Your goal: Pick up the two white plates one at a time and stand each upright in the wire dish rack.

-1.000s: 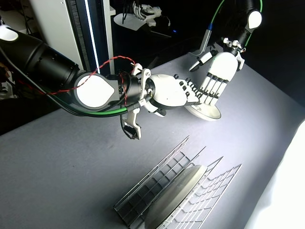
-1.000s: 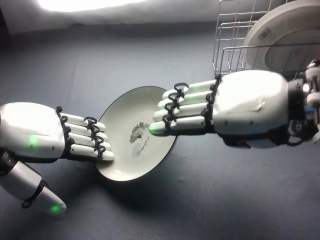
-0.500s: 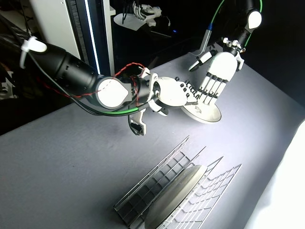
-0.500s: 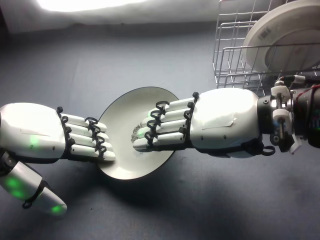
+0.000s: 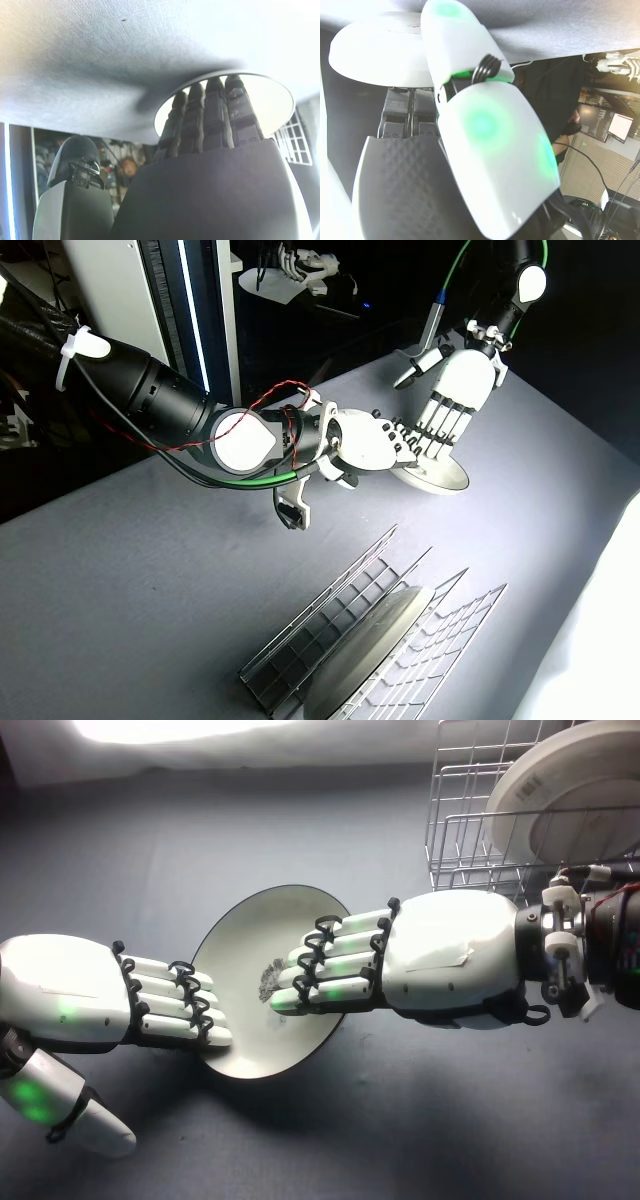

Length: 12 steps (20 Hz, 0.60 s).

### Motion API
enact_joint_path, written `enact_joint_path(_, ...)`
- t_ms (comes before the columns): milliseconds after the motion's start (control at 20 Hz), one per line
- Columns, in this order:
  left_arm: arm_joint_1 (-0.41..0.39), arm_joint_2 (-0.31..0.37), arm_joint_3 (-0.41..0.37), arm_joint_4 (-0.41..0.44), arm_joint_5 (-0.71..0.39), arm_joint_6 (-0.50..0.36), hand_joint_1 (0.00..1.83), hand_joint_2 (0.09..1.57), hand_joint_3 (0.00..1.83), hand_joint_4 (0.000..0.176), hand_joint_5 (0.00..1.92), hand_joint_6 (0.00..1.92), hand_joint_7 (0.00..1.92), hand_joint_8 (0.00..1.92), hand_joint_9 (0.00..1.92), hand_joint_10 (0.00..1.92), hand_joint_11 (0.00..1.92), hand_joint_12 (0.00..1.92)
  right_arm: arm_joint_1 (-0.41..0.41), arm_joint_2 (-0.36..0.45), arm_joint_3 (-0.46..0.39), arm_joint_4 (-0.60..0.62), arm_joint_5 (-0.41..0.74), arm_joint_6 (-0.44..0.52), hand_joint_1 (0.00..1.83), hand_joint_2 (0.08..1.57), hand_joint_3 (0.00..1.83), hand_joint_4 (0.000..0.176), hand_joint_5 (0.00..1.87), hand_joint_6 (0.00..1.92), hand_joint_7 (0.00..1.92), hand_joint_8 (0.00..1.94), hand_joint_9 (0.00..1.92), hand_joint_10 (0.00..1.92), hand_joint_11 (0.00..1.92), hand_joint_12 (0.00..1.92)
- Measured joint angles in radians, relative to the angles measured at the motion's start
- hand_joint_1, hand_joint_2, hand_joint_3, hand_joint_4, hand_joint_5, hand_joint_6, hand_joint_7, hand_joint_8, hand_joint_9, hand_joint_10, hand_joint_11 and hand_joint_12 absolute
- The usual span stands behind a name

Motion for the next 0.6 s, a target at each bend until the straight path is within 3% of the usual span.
enact_joint_path(200, 0.006, -0.004, 0.004, -0.006, -0.007, -0.003, 0.0, 1.13, 0.0, 0.0, 0.11, 0.0, 0.08, 0.0, 0.05, 0.0, 0.01, 0.01, 0.003, -0.033, 0.032, -0.001, -0.009, -0.006, 1.71, 1.16, 0.01, 0.0, 0.02, 0.0, 0.0, 0.0, 0.0, 0.0, 0.0, 0.19)
enact_joint_path(600, 0.007, -0.005, 0.004, -0.006, -0.006, -0.003, 0.0, 1.13, 0.0, 0.0, 0.1, 0.0, 0.08, 0.0, 0.05, 0.01, 0.02, 0.01, 0.043, -0.086, 0.087, 0.003, -0.013, -0.013, 1.7, 1.16, 0.0, 0.0, 0.02, 0.0, 0.0, 0.0, 0.0, 0.0, 0.0, 0.23)
